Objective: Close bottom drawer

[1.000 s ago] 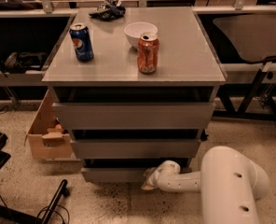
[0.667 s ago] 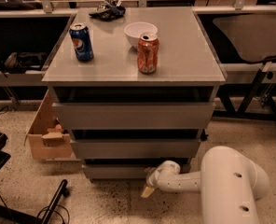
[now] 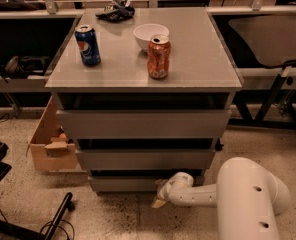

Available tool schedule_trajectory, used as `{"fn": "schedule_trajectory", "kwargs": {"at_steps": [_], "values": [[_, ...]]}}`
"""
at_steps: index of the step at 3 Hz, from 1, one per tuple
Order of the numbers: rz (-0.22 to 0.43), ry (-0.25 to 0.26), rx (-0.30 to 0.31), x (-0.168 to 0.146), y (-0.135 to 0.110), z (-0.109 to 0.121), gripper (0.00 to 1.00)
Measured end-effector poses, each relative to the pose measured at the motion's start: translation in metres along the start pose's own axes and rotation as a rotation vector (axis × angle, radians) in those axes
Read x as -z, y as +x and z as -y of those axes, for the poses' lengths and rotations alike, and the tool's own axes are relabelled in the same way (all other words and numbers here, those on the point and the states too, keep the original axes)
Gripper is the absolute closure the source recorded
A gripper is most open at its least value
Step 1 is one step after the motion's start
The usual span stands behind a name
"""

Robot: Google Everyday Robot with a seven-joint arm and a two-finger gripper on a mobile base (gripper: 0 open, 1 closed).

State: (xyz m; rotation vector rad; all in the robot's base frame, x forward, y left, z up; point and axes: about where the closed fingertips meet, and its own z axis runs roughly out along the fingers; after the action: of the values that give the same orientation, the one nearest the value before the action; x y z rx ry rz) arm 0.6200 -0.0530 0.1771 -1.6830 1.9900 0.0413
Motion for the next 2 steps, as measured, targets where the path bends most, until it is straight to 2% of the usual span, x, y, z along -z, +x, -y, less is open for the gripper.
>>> {"fn": "schedule_trajectory", "kwargs": {"at_steps": [1,2], "values": [[0.0,0.0,0.0,0.001,0.0,-0.002,0.48],[-0.016,-0.001,0.028,0.017,0.002,-0.016,0.71]]}}
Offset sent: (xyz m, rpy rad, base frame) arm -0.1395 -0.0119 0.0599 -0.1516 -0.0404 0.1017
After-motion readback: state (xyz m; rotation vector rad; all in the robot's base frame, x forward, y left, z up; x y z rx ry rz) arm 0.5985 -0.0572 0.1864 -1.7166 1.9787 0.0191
